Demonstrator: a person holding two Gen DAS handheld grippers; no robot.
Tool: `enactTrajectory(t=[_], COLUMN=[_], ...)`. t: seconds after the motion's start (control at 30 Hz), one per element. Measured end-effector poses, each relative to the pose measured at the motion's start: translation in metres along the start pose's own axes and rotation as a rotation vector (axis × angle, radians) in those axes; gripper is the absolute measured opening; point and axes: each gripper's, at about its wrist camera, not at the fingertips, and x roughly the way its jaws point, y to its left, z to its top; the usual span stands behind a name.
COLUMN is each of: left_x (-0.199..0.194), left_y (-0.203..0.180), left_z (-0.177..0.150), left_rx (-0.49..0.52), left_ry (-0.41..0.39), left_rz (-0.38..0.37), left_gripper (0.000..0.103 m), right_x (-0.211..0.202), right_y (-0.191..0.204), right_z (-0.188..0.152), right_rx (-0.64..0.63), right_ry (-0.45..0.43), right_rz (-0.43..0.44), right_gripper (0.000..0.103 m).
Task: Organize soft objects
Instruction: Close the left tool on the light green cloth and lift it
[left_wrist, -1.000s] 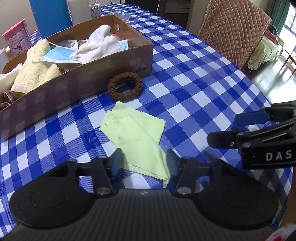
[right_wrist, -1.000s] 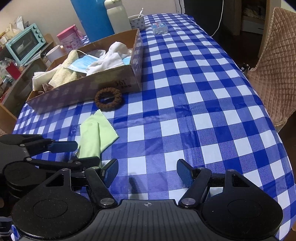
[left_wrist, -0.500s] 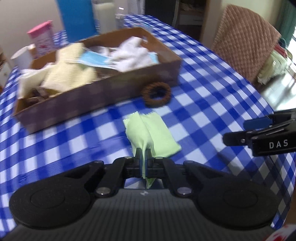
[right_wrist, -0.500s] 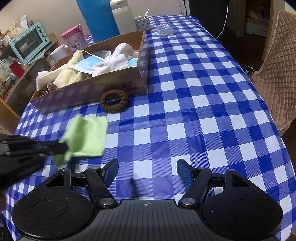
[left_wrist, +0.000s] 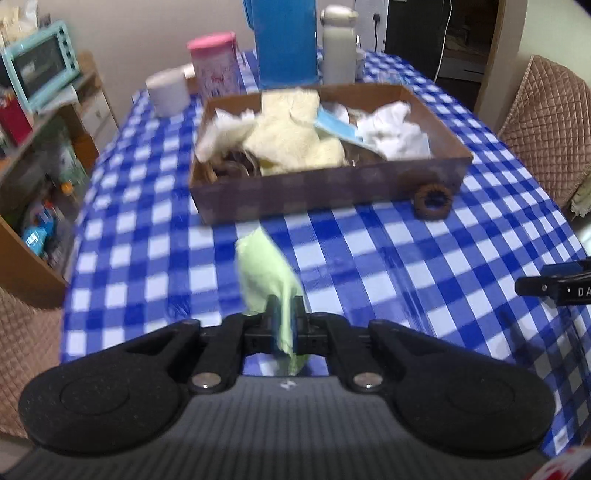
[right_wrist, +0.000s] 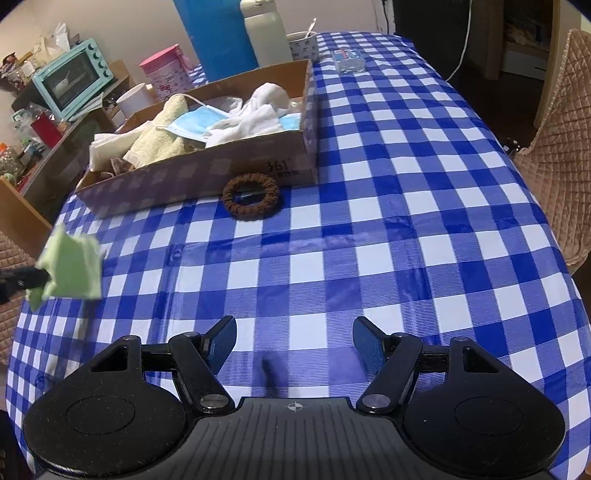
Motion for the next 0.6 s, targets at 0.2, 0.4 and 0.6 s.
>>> enactTrajectory(t=[0.2,0.4,0.6], left_x=[0.028,0.043,0.064], left_y=[-0.005,0.012,0.024], left_z=[-0.016,-0.019,-0.017], left_rx=[-0.023,-0.071,-0.180], left_ry=[0.074,0.096,0.116], left_rz=[0.009,0.047,0.006], left_gripper=[0.032,0.046,0.054], right_x=[-0.001,0.001,0.007], right_y=[0.008,0.005,0.010], right_z=[0.000,0.002,0.004], right_rx=[-0.023,-0.015,-0.028], right_ry=[-0.003,0.001,0.015], right_rz=[0.010,-0.001,0.005], right_gripper=[0.070,0.070,0.070])
